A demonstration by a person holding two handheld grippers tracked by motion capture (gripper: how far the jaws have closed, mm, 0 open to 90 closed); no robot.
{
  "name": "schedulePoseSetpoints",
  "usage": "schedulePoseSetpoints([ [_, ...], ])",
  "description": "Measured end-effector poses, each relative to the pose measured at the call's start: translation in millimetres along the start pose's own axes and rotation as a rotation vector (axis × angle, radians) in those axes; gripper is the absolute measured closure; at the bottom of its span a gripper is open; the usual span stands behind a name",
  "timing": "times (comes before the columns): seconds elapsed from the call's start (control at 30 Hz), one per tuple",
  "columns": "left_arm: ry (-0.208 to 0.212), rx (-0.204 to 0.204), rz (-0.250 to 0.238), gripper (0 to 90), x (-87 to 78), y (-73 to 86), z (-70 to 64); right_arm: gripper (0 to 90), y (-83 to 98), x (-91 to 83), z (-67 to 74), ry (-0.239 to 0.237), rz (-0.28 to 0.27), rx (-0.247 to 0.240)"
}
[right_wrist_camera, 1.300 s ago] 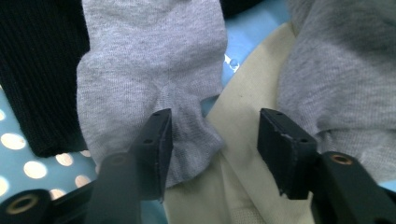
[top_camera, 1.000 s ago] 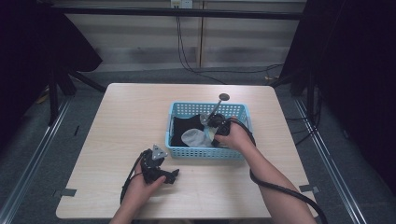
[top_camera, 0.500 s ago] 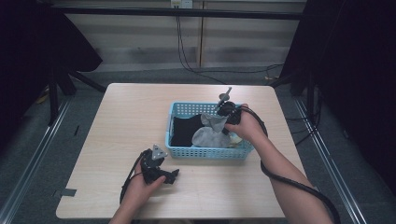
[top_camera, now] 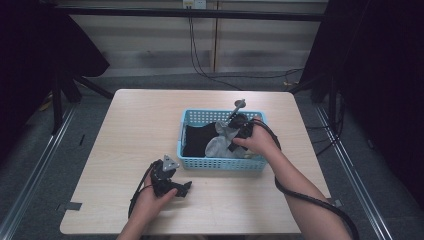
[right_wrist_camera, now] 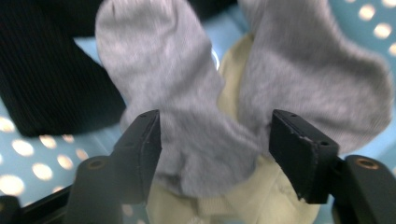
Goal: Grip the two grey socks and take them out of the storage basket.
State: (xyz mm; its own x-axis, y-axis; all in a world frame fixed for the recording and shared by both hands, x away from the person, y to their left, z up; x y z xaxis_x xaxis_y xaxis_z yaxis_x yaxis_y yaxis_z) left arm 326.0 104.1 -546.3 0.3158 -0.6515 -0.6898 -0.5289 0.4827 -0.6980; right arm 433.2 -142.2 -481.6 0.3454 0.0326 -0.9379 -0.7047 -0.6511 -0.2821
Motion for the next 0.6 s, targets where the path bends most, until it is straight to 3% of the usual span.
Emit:
schedulePoseSetpoints([
  [0.17, 0.002, 0.003, 0.001, 0.0, -0.2, 0.1, 0.1, 31.6, -8.3, -1.5, 6.8, -0.011, 0.004, -0.039],
  [0.33, 0.001, 0.011, 0.005, 0.0, -0.6, 0.1, 0.7, 35.8, -12.2, 10.4, 20.8, -0.027, 0.032, -0.076],
  [0.43, 0.005, 0.006, 0.003, 0.0, -0.3, 0.2, 0.3, 49.3, -13.8, 18.0, 26.0, -0.004, 0.06, -0.119],
  [0.47, 0.002, 0.013, 0.006, 0.0, -0.6, 0.1, 0.8, 61.3, -14.9, 18.5, 26.4, -0.008, 0.064, -0.109],
  [0.53, 0.004, 0.011, 0.003, 0.0, -0.4, 0.3, 0.7, 73.8, -16.3, 17.6, 27.3, -0.036, 0.072, -0.061],
  [0.6, 0.004, 0.01, -0.002, 0.0, -0.3, 0.3, 0.7, 77.9, -16.9, 14.8, 29.4, -0.05, 0.097, -0.079],
])
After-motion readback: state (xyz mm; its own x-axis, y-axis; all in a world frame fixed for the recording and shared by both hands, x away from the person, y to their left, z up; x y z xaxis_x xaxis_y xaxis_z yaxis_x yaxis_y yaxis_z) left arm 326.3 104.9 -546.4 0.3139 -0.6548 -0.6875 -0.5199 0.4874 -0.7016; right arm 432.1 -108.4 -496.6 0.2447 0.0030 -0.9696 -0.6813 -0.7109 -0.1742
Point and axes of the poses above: each handheld gripper's, and its own axes: x roughly forward along the jaws, y roughly out of its underside, z roughly to its left, the point moved 5 cm from there along x, roughly forward along the jaws, and after that the axes turned 14 degrees about y, right-handed, at the moved point
